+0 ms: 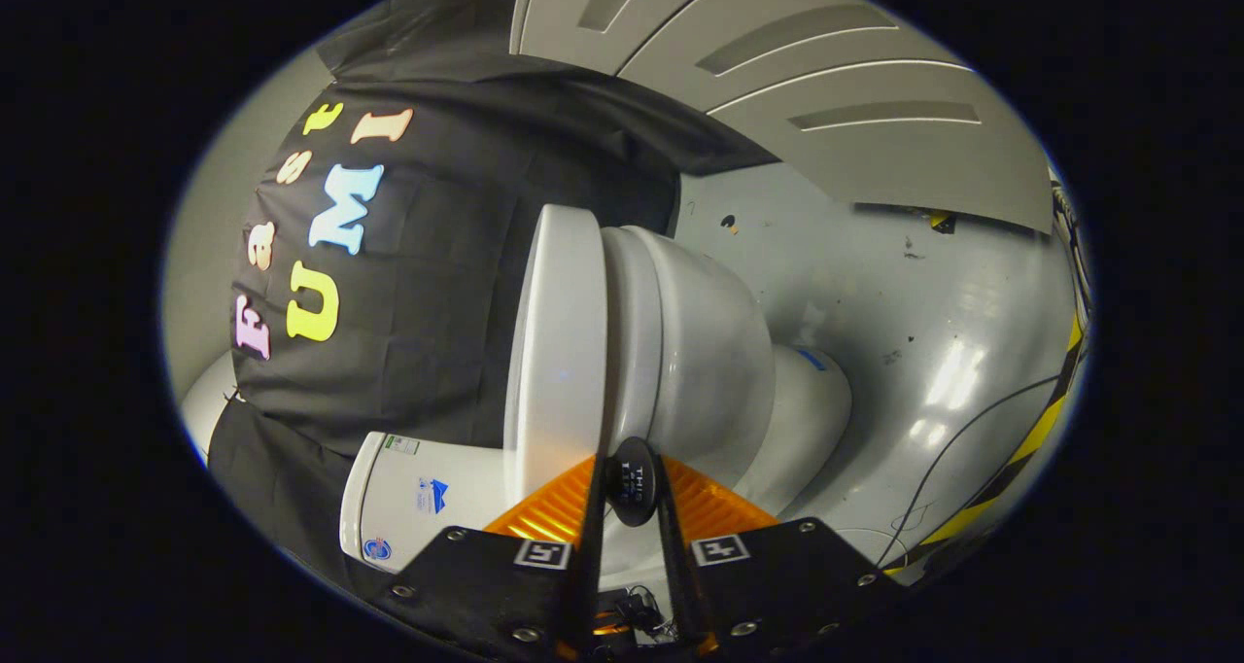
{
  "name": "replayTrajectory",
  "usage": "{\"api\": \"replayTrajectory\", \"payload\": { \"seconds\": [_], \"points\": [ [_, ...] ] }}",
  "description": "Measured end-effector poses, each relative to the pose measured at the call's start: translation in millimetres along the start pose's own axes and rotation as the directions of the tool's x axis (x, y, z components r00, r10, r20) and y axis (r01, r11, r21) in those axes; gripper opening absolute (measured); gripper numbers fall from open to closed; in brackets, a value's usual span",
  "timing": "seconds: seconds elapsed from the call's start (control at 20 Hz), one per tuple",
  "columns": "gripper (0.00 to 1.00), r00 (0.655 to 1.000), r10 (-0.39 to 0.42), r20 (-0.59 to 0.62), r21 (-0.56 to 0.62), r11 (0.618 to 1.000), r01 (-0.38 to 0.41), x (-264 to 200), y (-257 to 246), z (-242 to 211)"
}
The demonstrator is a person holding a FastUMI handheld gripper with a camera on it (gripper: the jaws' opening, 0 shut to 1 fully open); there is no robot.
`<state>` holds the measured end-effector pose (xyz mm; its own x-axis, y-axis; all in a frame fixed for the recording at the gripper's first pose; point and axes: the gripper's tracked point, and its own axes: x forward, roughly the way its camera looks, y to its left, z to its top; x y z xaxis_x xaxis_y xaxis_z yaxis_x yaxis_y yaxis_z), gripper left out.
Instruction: Open the toilet lid.
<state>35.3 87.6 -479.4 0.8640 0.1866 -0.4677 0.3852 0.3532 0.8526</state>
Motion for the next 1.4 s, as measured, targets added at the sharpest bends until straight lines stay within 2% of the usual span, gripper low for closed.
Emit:
{"api": "replayTrajectory", "payload": {
  "seconds": [0.05,0.1,0.2,0.25,0.35,0.55,0.85,0.95,1.2,1.4],
  "points": [
    [0.23,1.000,-0.002,-0.002,0.004,1.000,0.002,2,0,0],
    [0.22,1.000,0.007,0.006,0.001,1.000,-0.007,-2,3,0],
    [0.13,0.999,0.030,0.019,-0.022,0.999,-0.029,-3,8,1],
    [0.07,0.999,0.025,0.022,-0.031,0.999,-0.025,-3,7,2],
    [0.00,0.999,0.007,0.038,-0.060,0.998,-0.004,-2,7,0],
    [0.00,0.999,-0.023,0.048,-0.143,0.989,0.030,-5,8,0],
    [0.00,0.997,-0.060,0.054,-0.157,0.985,0.068,-9,12,-2],
    [0.00,0.996,-0.064,0.064,-0.195,0.978,0.076,-12,19,-2],
    [0.01,0.992,-0.083,0.090,-0.387,0.915,0.112,-20,40,1],
    [0.01,0.989,-0.081,0.120,-0.533,0.835,0.133,-30,69,2]
  ]
}}
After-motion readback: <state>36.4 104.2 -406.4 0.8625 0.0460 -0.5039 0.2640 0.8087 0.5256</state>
